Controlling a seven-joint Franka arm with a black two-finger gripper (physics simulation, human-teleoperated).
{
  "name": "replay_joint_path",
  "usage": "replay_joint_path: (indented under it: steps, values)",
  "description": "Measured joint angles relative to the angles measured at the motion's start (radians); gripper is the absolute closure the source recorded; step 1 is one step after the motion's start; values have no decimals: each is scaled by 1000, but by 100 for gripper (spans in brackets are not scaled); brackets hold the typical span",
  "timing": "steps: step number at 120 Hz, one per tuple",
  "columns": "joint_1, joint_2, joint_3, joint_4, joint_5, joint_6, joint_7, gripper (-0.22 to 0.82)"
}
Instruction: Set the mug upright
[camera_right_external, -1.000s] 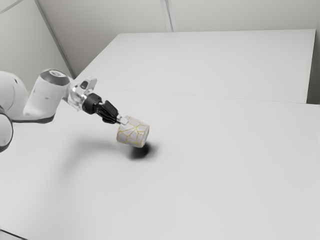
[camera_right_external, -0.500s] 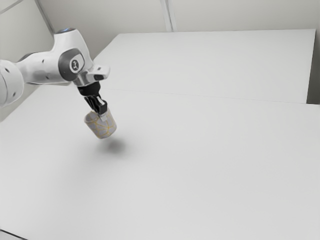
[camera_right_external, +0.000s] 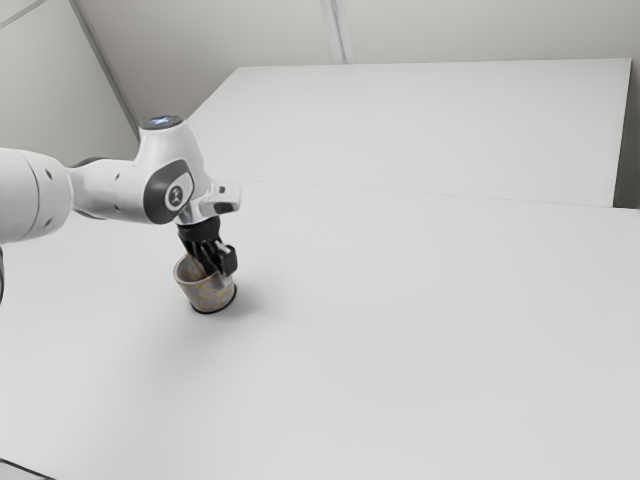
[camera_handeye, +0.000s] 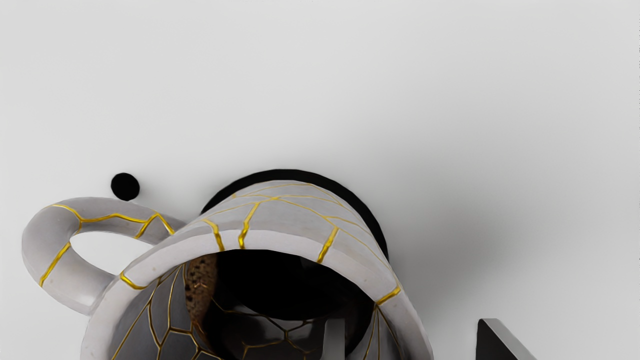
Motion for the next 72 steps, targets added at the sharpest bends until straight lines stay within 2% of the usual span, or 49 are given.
replay_joint_path:
  steps: [15,28,52,72]
  values:
    - [-5,-19,-1,14,-2,4,-27,21]
    - [-6,-30,-1,126,-13,-64,-45,13]
    - [-14,-31,-1,403,-41,-264,-73,5]
    - [-19,-35,2,558,-65,-413,-91,2]
